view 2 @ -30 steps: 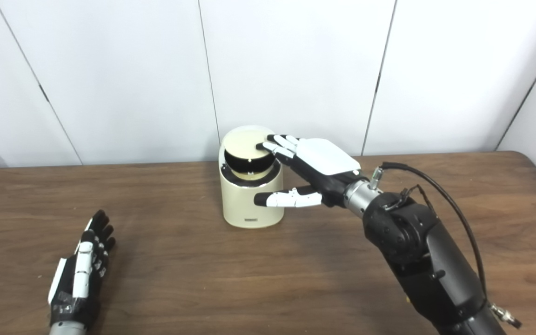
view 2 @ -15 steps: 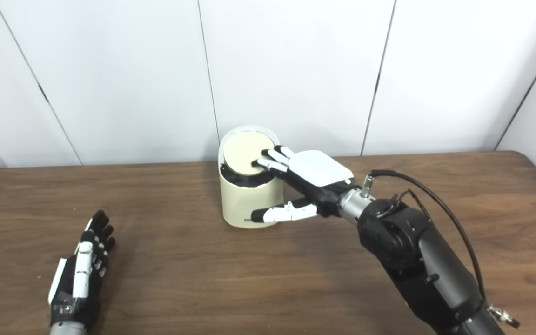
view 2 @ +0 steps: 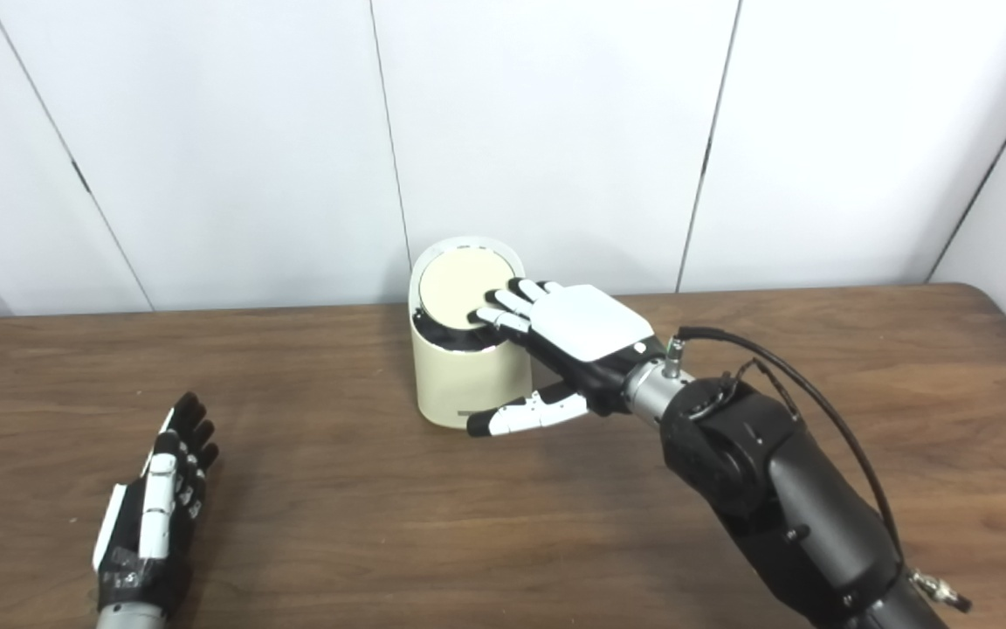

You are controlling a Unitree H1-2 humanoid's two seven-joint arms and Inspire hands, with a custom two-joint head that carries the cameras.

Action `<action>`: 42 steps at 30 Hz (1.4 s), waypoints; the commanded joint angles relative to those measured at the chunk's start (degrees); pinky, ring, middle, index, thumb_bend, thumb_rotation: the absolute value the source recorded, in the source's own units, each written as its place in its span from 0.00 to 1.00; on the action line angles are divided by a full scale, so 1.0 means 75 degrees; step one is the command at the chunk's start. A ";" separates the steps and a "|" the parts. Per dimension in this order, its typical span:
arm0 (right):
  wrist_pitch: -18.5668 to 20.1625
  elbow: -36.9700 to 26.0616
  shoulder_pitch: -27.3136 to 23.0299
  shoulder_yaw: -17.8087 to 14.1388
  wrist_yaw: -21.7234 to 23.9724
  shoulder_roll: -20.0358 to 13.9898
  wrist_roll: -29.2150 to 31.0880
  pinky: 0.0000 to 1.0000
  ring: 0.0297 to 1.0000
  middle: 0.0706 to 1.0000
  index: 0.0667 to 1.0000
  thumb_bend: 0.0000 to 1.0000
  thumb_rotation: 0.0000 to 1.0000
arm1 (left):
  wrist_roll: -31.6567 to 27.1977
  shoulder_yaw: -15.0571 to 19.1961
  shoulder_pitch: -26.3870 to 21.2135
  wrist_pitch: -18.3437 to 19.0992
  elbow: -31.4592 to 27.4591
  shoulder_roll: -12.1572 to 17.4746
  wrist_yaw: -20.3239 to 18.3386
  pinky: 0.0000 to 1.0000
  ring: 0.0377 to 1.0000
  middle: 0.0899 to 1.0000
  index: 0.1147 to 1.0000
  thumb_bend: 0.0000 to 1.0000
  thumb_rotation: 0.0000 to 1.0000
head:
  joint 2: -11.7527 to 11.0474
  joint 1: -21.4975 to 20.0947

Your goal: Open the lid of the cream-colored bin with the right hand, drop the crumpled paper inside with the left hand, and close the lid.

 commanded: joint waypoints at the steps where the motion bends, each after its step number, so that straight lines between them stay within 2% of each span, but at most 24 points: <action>1: 0.0161 0.0119 0.0029 0.0207 0.0593 -0.0033 -0.0254 1.00 1.00 0.98 0.88 0.69 1.00 | -0.0029 -0.0099 0.0124 -0.0198 0.0116 -0.0170 0.0011 1.00 1.00 1.00 1.00 0.59 0.91 | 0.0009 -0.0003; 8: 0.0191 0.0109 0.0005 0.0143 0.0523 0.0005 -0.0301 1.00 1.00 0.98 0.89 0.67 1.00 | -0.0020 -0.0090 0.0123 -0.0346 0.0212 -0.0156 -0.0021 1.00 1.00 1.00 1.00 0.59 0.92 | -0.0009 -0.0010; 21: 0.0394 -0.0483 -0.0100 -0.0816 -0.0030 0.0188 0.0157 1.00 1.00 1.00 0.95 0.65 1.00 | -0.0041 -0.0063 0.0058 -0.0308 0.0325 -0.0156 0.0002 1.00 1.00 1.00 1.00 0.56 0.91 | -0.0091 0.0016; 28: 0.0724 -0.0906 -0.0128 -0.1188 -0.0001 0.0300 0.0095 1.00 1.00 1.00 0.96 0.62 1.00 | -0.0045 -0.0077 0.0043 -0.0367 0.0360 -0.0136 -0.0040 1.00 1.00 1.00 1.00 0.55 0.92 | -0.0118 0.0039; 40: 0.0732 -0.1015 0.0493 -0.1725 -0.0488 0.0311 0.0433 1.00 1.00 1.00 0.94 0.59 1.00 | -0.0091 -0.0046 0.0042 -0.0338 0.0352 -0.0019 -0.0107 1.00 1.00 1.00 1.00 0.54 0.92 | -0.0109 0.0021; 42: 0.0748 -0.1005 0.0626 -0.1829 -0.0561 0.0317 0.0531 0.98 1.00 1.00 0.93 0.57 1.00 | -0.0088 -0.0039 0.0045 -0.0311 0.0332 0.0000 -0.0102 1.00 1.00 1.00 1.00 0.54 0.92 | -0.0103 0.0026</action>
